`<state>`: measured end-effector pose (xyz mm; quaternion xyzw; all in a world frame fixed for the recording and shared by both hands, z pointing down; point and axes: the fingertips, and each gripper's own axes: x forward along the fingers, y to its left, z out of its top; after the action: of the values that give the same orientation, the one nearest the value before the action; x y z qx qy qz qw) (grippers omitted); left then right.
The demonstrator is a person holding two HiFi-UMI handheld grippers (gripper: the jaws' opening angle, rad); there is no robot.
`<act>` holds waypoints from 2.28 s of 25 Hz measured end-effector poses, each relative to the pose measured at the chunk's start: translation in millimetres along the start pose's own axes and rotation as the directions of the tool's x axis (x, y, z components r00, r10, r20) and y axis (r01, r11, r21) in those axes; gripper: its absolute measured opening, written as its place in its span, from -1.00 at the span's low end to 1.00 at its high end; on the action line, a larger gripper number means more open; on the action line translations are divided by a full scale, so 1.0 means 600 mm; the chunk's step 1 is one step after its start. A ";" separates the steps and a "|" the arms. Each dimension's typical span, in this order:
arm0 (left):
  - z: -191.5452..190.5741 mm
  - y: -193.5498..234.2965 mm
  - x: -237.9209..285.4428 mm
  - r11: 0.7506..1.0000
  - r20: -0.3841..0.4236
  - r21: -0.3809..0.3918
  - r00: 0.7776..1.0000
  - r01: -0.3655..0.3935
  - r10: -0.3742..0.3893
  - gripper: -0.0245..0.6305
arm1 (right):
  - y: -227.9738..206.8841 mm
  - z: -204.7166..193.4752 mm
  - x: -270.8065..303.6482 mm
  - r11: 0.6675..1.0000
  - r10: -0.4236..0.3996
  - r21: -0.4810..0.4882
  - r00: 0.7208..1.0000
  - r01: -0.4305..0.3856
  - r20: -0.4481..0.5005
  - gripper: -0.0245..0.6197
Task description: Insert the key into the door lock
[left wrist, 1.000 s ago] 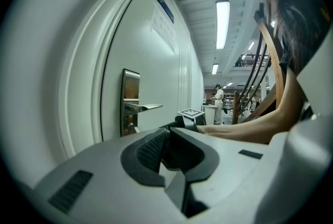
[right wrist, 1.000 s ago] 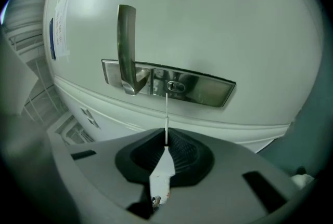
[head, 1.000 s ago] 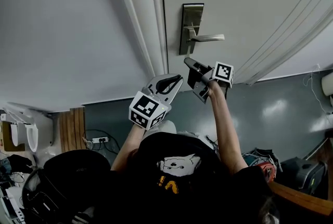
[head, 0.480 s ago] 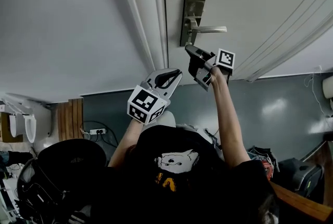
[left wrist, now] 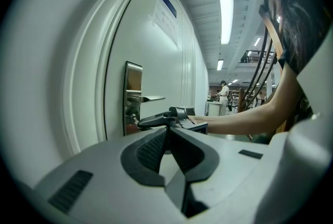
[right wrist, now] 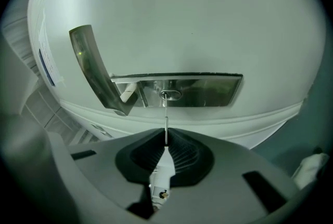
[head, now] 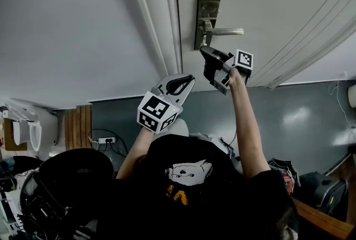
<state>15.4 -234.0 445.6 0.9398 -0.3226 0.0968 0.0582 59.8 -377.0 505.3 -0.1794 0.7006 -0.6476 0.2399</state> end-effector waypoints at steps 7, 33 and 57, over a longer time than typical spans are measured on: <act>0.010 -0.002 -0.004 1.000 0.007 0.007 1.000 -0.004 0.004 -0.84 | 0.006 0.004 -0.014 0.999 0.022 0.034 1.000 -0.023 0.004 -0.87; 0.036 0.012 -0.001 1.000 0.043 -0.002 0.999 0.008 -0.008 -0.84 | 0.015 0.048 -0.011 0.980 0.060 0.174 0.978 -0.096 0.200 -0.84; 0.044 -0.008 -0.028 0.998 0.020 -0.054 1.000 -0.022 0.023 -0.84 | 0.037 -0.038 -0.080 0.990 -0.065 -0.108 0.981 0.086 0.181 -0.85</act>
<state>9.3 -224.8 416.2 0.9351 -0.3362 0.0792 0.0791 87.8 -329.1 489.4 -0.2763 0.7053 -0.5963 0.2659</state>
